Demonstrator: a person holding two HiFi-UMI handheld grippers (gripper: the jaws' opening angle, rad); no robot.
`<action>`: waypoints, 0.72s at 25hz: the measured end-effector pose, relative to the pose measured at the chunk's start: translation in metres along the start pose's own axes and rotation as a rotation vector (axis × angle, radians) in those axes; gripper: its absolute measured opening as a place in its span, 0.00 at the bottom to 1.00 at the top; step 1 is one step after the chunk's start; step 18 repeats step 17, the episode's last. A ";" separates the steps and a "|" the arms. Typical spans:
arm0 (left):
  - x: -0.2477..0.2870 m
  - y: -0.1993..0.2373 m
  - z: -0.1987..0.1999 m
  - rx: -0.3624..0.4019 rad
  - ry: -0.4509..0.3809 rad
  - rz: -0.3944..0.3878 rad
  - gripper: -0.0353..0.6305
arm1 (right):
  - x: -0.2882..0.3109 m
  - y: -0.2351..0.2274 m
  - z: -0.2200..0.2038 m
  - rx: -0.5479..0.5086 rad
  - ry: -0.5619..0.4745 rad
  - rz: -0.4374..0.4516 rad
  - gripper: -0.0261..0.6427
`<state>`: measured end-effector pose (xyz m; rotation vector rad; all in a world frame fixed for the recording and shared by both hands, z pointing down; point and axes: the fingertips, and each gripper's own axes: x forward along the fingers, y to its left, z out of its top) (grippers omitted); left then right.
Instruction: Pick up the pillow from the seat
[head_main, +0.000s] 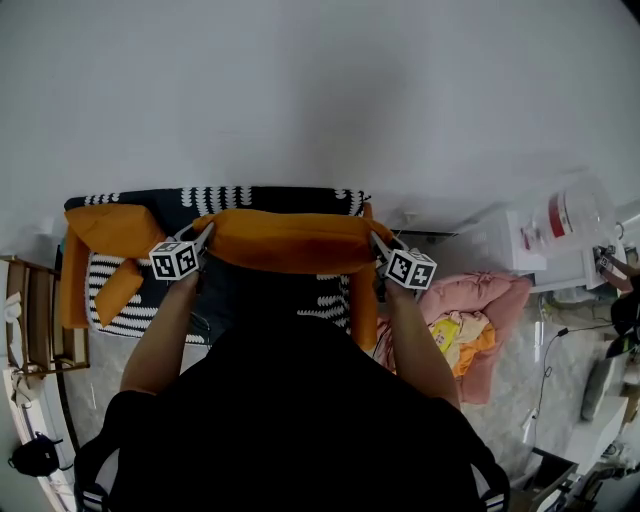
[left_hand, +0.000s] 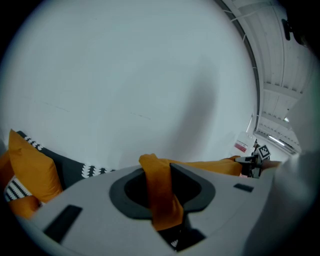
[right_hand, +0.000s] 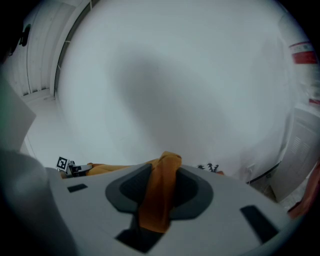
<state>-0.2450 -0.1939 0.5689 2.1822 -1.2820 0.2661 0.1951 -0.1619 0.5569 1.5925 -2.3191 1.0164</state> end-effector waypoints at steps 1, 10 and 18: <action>-0.001 -0.001 0.002 0.000 -0.005 -0.004 0.22 | -0.001 0.001 0.002 0.000 -0.003 0.000 0.20; -0.006 -0.006 0.006 0.011 -0.010 -0.022 0.22 | -0.013 0.005 0.011 -0.006 -0.031 -0.009 0.20; -0.007 -0.012 0.006 0.020 -0.008 -0.029 0.22 | -0.018 0.002 0.007 0.004 -0.027 -0.016 0.20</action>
